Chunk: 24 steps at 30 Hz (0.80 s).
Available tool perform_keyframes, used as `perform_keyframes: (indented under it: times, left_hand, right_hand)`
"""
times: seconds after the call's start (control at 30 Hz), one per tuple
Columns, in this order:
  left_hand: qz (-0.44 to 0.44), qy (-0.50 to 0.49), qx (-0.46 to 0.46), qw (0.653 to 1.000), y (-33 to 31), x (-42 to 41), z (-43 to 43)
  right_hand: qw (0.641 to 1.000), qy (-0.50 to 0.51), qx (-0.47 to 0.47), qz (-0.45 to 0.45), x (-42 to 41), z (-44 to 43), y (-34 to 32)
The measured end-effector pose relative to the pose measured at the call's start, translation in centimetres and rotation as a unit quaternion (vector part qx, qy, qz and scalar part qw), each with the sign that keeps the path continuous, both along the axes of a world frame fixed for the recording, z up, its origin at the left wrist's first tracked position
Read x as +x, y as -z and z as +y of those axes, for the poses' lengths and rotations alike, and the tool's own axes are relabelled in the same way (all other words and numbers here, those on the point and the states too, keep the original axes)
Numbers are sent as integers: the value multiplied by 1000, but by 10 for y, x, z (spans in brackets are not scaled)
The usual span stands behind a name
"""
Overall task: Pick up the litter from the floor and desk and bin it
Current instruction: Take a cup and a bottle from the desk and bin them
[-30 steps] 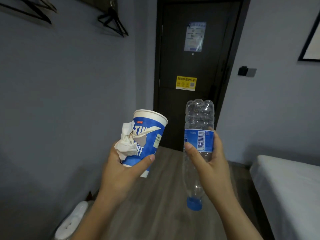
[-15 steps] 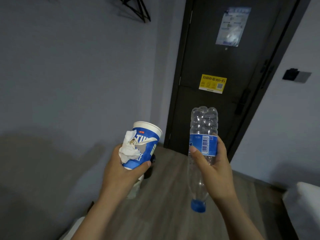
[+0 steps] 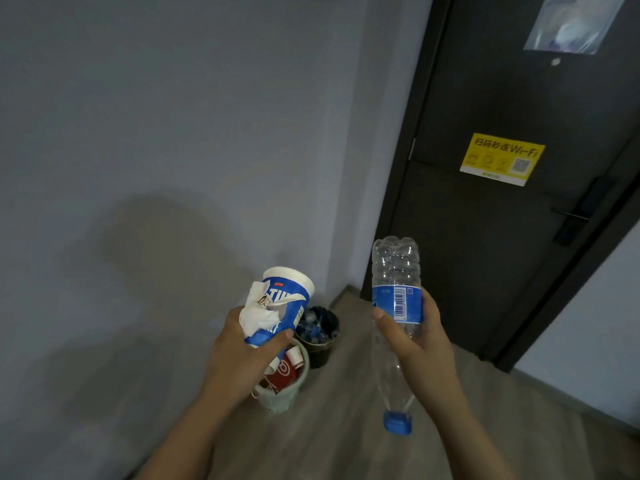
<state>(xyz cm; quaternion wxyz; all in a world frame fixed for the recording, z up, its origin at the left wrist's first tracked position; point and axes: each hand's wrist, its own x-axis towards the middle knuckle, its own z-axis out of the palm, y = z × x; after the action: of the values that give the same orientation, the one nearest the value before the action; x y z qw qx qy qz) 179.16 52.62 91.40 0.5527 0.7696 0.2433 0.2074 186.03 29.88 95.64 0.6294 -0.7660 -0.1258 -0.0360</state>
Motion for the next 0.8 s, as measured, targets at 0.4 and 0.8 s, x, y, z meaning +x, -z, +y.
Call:
perform_keyframes:
  times: [0.4, 0.8]
  left_hand:
    - [91, -19, 18, 996, 40, 134, 21]
    - [212, -22, -23, 977, 119, 266, 111]
  right_hand:
    - [994, -47, -31, 95, 176, 19, 38]
    - [983, -50, -103, 144, 312, 95, 98]
